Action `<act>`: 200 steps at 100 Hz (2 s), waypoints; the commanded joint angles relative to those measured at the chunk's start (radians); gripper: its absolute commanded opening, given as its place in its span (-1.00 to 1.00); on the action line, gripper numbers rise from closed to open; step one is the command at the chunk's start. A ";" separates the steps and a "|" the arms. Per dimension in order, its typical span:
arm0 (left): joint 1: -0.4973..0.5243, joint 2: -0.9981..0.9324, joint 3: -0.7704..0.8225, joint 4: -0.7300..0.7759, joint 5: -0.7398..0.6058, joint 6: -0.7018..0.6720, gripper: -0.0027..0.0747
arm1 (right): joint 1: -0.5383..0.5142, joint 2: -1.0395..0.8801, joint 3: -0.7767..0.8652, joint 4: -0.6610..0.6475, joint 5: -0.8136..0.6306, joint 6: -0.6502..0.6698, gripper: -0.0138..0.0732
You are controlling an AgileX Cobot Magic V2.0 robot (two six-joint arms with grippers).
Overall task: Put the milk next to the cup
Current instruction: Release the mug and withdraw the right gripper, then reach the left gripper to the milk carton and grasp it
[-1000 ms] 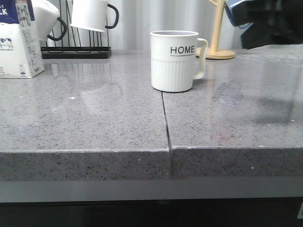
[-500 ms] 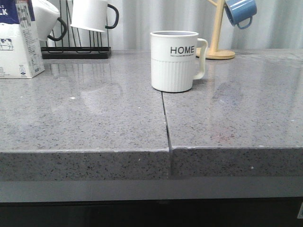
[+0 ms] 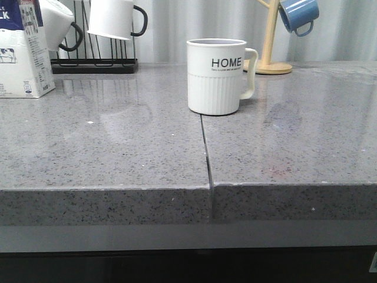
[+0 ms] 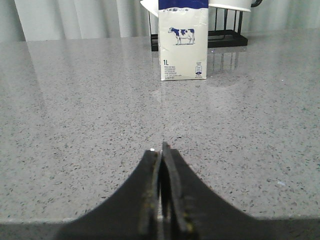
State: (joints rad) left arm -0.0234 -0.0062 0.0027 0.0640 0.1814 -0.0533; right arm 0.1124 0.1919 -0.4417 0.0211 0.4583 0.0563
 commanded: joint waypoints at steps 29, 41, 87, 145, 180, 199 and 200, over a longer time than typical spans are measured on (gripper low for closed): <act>-0.007 -0.030 0.043 0.002 -0.114 -0.006 -0.98 | -0.005 -0.163 0.024 -0.009 -0.042 -0.003 -0.84; -0.007 -0.030 0.043 0.002 -0.181 -0.006 -0.99 | -0.005 -0.163 0.024 -0.009 -0.042 -0.003 -0.84; -0.007 0.174 -0.290 0.016 -0.012 -0.006 -0.99 | -0.005 -0.163 0.024 -0.009 -0.042 -0.003 -0.84; -0.007 0.753 -0.581 0.017 -0.087 -0.006 0.88 | -0.005 -0.163 0.024 -0.009 -0.042 -0.003 -0.84; -0.051 1.032 -0.729 0.010 -0.299 -0.014 0.71 | -0.005 -0.163 0.024 -0.009 -0.042 -0.003 -0.84; -0.139 1.216 -0.856 -0.028 -0.268 -0.014 0.71 | -0.005 -0.163 0.024 -0.009 -0.042 -0.003 -0.84; -0.138 1.229 -0.865 -0.041 -0.266 -0.014 0.71 | -0.005 -0.163 0.024 -0.009 -0.042 -0.003 -0.84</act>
State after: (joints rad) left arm -0.1353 1.1683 -0.7793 0.0699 -0.0323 -0.0556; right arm 0.1121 0.0156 -0.3954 0.0211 0.4897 0.0563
